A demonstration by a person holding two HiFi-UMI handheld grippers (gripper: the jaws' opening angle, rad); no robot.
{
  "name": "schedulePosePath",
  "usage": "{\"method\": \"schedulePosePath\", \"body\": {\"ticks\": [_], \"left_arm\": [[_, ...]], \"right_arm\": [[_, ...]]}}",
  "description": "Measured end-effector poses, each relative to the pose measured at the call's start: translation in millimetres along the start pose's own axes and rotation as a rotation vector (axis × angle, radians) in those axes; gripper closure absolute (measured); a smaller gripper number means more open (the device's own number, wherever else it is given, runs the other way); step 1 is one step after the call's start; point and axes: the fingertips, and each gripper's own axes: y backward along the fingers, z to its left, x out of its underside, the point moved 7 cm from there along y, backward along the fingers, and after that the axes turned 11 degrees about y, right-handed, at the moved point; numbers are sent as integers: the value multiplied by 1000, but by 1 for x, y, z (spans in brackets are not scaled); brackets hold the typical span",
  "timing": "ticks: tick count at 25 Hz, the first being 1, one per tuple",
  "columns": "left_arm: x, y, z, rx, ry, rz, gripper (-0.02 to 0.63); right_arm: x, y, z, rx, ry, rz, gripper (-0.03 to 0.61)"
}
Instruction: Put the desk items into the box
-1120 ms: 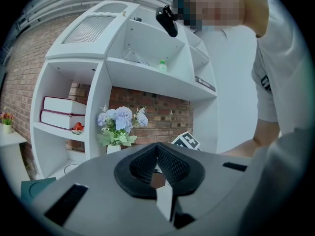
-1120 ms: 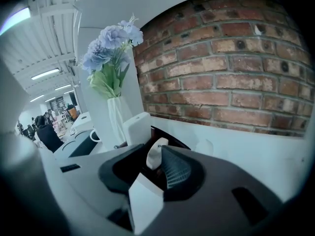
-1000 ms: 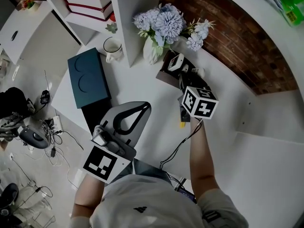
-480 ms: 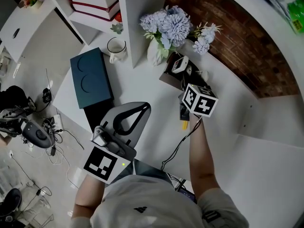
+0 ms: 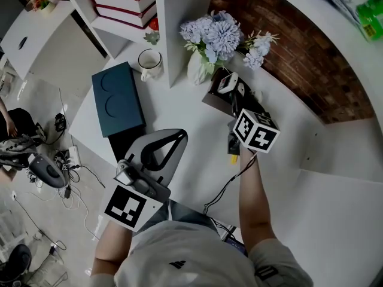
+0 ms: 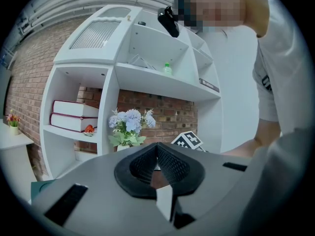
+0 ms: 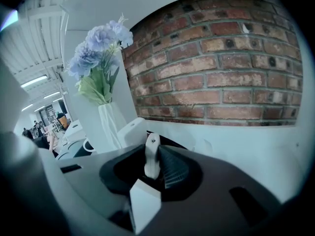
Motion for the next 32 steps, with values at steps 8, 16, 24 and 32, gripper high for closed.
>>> {"method": "schedulePosePath", "body": {"ticks": [8,16,24,32], "left_arm": [[-7,2,-14,52,-24,-19,601],[-7,9,-31,96,-30,-41,601],[-4,20,-47,158,-28,-74,601],[-2,38,-60,211,-30,-78,601]], "right_arm": [[-27,41,-1,32,27,-104,486],[-35,80,-2,48,14,-171,488],[-34,130,12,51,23,-216,488],[-25,184,37,43,9,-266,488]]}}
